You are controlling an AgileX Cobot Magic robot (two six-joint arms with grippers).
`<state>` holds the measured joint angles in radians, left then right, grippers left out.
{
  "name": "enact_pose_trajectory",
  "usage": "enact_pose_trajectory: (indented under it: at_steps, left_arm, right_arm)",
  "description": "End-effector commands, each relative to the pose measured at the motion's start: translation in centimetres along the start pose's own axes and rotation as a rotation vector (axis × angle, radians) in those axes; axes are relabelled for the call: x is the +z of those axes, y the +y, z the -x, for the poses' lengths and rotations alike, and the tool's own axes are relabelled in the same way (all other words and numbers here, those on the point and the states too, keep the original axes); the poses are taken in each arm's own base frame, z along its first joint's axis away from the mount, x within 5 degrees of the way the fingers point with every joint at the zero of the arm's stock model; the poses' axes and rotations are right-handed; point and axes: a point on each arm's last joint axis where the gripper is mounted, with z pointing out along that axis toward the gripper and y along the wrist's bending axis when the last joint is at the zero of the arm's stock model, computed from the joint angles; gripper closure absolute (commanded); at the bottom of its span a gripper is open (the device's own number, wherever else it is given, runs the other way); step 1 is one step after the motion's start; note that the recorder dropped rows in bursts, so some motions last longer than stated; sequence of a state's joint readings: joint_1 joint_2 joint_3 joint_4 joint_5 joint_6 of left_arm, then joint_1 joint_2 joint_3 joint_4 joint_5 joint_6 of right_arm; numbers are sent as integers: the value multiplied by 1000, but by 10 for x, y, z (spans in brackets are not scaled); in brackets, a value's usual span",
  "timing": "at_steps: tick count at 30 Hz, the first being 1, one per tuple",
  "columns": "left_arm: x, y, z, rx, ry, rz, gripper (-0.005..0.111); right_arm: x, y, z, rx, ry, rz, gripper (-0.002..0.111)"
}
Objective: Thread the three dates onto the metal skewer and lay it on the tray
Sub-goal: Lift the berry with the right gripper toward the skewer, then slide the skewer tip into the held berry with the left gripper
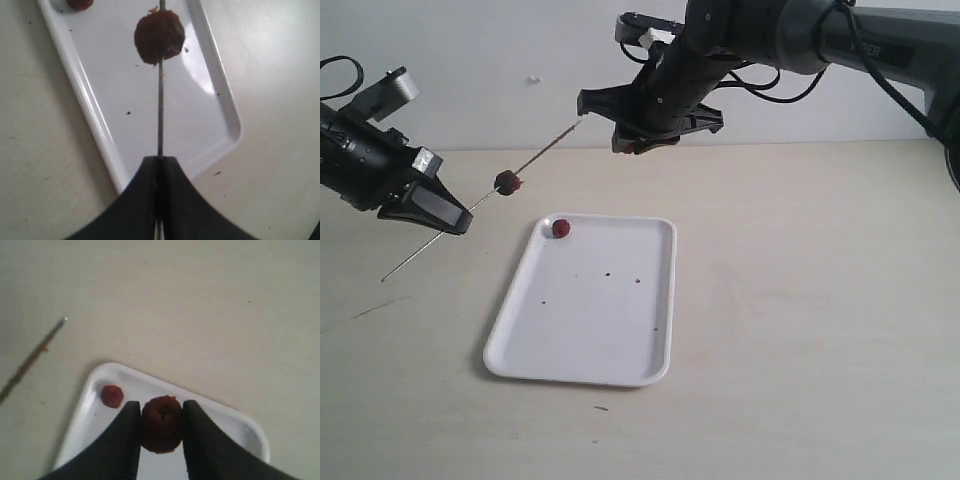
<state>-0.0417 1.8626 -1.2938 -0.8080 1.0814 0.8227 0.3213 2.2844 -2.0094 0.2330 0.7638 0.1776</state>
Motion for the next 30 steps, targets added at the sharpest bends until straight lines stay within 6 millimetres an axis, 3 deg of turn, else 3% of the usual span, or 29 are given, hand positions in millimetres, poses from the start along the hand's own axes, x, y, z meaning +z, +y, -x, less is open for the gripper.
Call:
enact_pose_trajectory:
  at_steps: [1,17,30]
  left_arm:
    - [-2,-5,-1,-10,-19,-33,107]
    - [2,-6,-4,-46,-33,-66,107]
    - [9,-21,0,9,-52,-141,107]
  right_arm:
    - [-6,6,10,98,-81,90,78]
    - [-8,8,24,192,-230,129,78]
    - [-7,8,27,215,-271,138,78]
